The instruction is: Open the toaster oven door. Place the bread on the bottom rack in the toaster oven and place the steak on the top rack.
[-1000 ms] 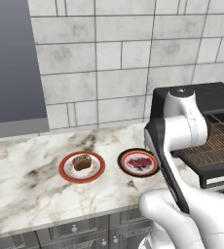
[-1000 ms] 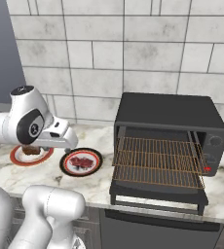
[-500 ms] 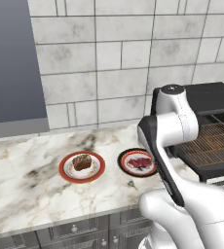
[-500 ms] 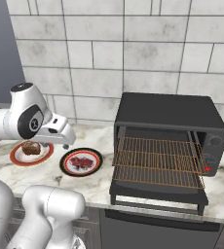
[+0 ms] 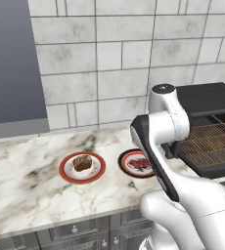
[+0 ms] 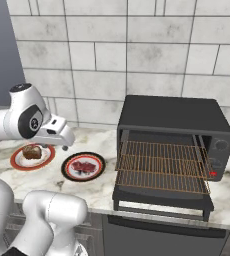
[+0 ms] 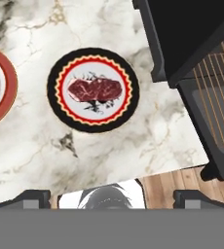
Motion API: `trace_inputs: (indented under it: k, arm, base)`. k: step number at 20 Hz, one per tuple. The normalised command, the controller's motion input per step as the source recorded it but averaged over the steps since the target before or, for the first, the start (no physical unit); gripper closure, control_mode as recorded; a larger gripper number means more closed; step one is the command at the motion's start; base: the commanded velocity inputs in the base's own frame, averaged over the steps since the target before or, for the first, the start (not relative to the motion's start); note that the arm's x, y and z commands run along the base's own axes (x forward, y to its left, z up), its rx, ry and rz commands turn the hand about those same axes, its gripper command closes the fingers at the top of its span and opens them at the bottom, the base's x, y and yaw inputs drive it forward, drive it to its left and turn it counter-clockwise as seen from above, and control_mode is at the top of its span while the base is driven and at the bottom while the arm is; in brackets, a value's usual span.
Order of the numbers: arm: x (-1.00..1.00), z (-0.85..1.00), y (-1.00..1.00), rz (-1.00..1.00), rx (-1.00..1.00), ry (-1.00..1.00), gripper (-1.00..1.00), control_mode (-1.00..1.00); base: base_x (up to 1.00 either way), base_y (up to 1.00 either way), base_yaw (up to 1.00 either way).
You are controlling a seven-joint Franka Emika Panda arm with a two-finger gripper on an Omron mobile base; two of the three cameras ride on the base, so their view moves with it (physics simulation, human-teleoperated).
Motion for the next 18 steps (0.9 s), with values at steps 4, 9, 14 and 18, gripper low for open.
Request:
trace_inputs:
  k: [4,9,14,18]
  arm:
    - [0.11,-0.05,0.13,-0.02,0.0,0.0,-1.0,-1.0]
    - [0.14,-0.13,0.06,-0.01,0.02,0.0,-1.0,-1.0]
    - [0.23,-0.29,0.0,-0.05,0.06,0.0,-1.0,-1.0]
    - [0.26,-0.33,0.02,-0.2,0.12,-0.01,-1.0,-1.0]
  base:
    - [0.0,0.0,0.0]
    - [0.0,0.0,0.0]
    - [0.0,0.0,0.0]
    - [0.0,0.0,0.0]
